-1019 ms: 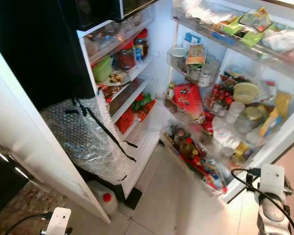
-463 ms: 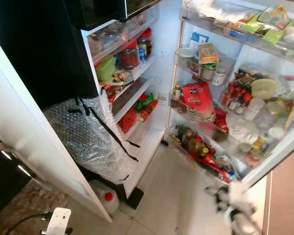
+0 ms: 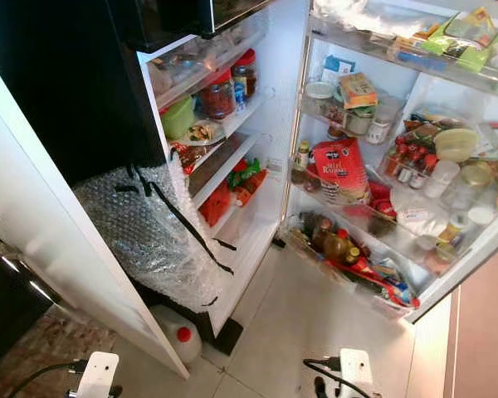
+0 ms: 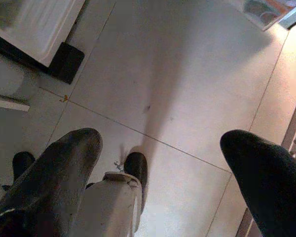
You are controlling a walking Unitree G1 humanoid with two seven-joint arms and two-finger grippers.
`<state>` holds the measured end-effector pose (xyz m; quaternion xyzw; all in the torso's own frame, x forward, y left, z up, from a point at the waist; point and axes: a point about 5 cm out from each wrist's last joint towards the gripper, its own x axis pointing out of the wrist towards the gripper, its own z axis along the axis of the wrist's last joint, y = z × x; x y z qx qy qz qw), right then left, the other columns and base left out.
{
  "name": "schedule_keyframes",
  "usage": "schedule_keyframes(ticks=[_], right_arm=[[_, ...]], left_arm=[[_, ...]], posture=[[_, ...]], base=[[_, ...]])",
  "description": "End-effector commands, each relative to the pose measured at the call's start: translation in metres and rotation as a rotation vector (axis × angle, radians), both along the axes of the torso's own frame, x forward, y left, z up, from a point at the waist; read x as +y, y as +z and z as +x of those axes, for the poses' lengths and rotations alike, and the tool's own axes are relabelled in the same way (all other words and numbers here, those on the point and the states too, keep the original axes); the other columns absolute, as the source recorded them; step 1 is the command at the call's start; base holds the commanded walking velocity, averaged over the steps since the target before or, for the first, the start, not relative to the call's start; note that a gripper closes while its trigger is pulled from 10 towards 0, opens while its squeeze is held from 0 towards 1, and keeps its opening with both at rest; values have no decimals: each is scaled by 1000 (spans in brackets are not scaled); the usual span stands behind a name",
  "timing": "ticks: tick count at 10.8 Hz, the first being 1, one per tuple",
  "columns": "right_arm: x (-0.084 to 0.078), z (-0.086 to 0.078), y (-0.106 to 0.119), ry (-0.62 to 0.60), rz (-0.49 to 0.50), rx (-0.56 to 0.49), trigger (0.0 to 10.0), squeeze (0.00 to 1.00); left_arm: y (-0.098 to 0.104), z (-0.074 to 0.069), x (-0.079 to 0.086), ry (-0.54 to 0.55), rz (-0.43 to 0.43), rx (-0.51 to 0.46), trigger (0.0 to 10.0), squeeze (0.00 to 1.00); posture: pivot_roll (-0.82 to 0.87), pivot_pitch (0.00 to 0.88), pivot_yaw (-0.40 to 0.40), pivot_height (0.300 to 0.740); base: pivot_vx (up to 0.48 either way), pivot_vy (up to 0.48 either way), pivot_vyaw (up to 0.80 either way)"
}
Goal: Restocking fridge
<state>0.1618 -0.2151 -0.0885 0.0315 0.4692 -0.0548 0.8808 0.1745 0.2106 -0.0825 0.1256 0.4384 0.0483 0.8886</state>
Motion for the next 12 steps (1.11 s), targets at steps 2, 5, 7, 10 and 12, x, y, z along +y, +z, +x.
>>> schedule_keyframes(ticks=[2,5,7,10,12], right_arm=[[3,0,-1,16,14,9,10000,0],[4,1,-1,29,6,4,10000,0],[7,-5,-4,11,20,20,10000,0],[10,-9,-6,17,-8,45,10000,0],[5,-11,-6,44,-48,61,10000,0]], left_arm=[[-2,-5,3,-1,4,28,10000,0],[-2,-4,1,-3,0,33,10000,0],[-2,-4,2,0,8,34,10000,0],[-2,-6,5,-3,18,44,10000,0],[-3,-6,5,-3,22,47,10000,0]], posture=[[-41,0,23,740],[-45,0,25,740],[-46,0,26,740],[-45,0,27,740],[-44,0,25,740]], base=[[0,0,0],[0,0,785],[0,0,0],[0,0,0],[0,0,797]])
